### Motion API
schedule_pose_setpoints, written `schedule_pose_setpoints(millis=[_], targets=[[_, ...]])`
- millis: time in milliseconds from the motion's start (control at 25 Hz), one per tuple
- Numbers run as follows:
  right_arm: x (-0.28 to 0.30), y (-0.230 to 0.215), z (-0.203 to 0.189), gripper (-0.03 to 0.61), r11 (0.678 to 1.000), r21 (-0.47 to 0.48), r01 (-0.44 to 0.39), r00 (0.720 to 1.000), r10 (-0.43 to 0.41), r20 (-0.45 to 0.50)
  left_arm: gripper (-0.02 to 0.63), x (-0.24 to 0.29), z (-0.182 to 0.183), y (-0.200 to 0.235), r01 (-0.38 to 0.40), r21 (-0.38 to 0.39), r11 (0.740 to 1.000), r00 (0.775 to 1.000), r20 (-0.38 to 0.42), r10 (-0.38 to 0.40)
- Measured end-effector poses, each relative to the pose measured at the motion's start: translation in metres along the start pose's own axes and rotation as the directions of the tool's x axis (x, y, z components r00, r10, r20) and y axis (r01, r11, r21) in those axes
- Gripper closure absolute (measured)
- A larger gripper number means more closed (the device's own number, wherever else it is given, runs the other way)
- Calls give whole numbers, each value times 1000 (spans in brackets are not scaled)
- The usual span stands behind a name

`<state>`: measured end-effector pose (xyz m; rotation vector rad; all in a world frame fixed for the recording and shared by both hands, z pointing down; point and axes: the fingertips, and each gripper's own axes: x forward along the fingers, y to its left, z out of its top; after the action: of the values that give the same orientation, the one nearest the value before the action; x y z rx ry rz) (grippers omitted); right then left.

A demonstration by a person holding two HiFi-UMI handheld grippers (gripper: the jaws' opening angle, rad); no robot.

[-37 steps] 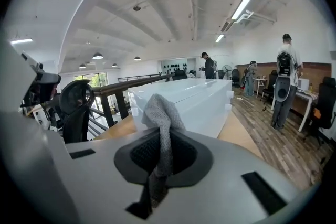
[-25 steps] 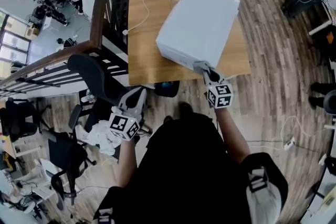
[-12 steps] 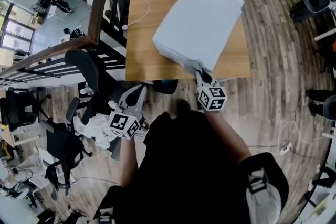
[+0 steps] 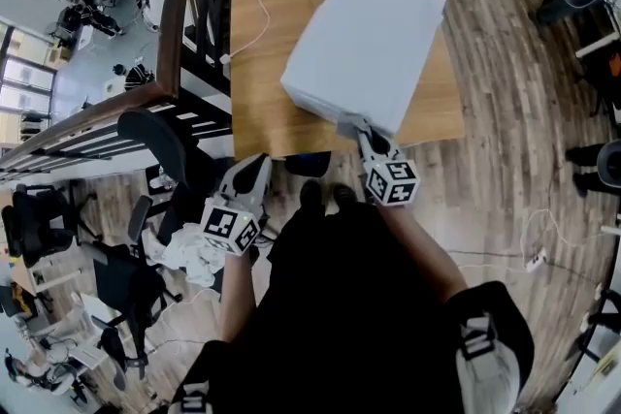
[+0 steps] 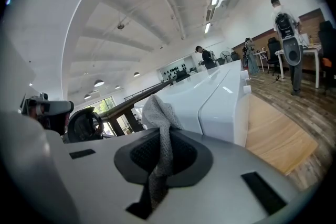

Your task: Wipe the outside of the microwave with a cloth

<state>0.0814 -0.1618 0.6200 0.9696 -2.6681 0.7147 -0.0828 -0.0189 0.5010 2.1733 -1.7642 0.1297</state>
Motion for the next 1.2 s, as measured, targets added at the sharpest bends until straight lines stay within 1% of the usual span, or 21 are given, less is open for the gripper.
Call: schedule_pose_setpoints(millis=[280,600,720,840,1200], targets=[[15,14,3,563,998,48,49,999,-49,14,612,11,8,11,126,22,992,992,-9,-126],[30,27,4,563,991,89,100,993,-105,48,612,7,6,37,192,17,981,981,-26,-191],[36,30,4,563,988,106,115,991,-121,52,612,6,4,43,222,26,975,975,-27,-221],[43,36,5,562,986,119,118,991,-124,44,612,6,4,44,249,25,968,968,-34,-248],[75,61,8,561,982,169,88,995,-96,38,612,-2,-2,43,302,16,953,953,-41,-302]])
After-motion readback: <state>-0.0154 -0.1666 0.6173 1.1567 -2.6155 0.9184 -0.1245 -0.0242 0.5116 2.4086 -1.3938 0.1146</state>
